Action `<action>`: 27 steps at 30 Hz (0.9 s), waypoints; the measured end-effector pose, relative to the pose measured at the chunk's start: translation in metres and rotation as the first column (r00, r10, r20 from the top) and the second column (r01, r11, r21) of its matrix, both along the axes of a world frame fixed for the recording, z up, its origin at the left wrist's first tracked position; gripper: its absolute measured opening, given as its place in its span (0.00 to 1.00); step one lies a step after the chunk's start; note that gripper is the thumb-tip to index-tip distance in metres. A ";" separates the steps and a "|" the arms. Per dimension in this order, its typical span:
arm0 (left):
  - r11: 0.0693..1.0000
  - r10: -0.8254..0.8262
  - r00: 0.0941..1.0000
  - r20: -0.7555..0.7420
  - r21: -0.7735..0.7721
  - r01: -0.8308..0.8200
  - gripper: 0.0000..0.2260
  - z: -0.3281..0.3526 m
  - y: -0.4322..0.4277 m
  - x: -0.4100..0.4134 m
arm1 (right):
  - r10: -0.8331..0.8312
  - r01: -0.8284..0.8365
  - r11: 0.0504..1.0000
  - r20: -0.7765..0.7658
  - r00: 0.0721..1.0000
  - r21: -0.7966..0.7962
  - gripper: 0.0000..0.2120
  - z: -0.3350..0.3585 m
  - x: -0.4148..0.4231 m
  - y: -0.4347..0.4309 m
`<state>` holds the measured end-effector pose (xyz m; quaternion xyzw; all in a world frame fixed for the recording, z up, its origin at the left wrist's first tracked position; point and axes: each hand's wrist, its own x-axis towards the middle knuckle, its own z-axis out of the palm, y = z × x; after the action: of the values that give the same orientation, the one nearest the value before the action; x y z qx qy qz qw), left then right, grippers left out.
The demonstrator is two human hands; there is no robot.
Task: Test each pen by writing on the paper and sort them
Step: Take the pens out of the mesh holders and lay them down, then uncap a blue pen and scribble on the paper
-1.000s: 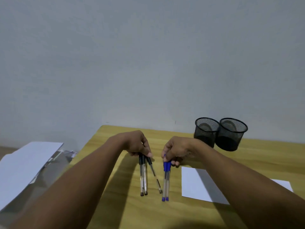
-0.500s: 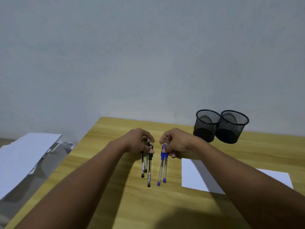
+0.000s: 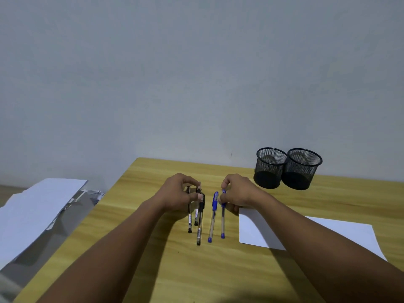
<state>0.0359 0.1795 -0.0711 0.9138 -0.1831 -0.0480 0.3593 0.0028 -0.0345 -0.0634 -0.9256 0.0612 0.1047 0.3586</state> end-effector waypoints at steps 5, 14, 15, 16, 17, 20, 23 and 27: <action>0.999 0.005 0.999 0.052 -0.035 -0.003 0.15 -0.001 -0.002 -0.013 | -0.046 0.045 0.988 -0.001 0.999 -0.151 0.12 0.000 -0.004 0.012; 0.999 0.042 0.992 0.118 -0.014 -0.041 0.11 -0.009 -0.009 -0.014 | -0.215 0.208 0.957 -0.013 0.977 -0.201 0.16 -0.003 0.003 0.032; 0.999 0.045 0.992 0.121 -0.010 -0.044 0.11 -0.009 -0.010 -0.013 | -0.236 0.229 0.957 -0.018 0.972 -0.176 0.16 -0.003 0.003 0.031; 0.999 0.048 0.991 0.125 -0.011 -0.047 0.11 -0.008 -0.012 -0.013 | -0.256 0.251 0.959 -0.026 0.966 -0.132 0.15 -0.004 0.004 0.030; 0.999 0.052 0.991 0.127 -0.017 -0.050 0.12 -0.006 -0.014 -0.013 | -0.270 0.267 0.961 -0.037 0.962 -0.071 0.14 -0.004 0.006 0.027; 0.997 0.052 0.990 0.133 -0.062 -0.044 0.16 -0.001 -0.020 -0.013 | -0.289 0.290 0.941 -0.031 0.957 0.176 0.10 0.008 0.010 0.014; 0.992 0.028 0.978 0.206 -0.128 -0.001 0.25 0.010 -0.028 -0.014 | -0.232 0.218 0.900 -0.009 0.973 0.378 0.10 0.041 0.002 -0.002; 0.995 -0.060 0.928 0.369 -0.054 0.085 0.24 0.031 -0.044 -0.022 | -0.094 0.082 0.901 0.006 0.996 0.425 0.12 0.078 -0.027 -0.021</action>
<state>0.0135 0.1360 -0.0404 0.8864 -0.2821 0.1165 0.3480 -0.0241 -0.0556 0.0148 -0.8230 0.0739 0.0869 0.5564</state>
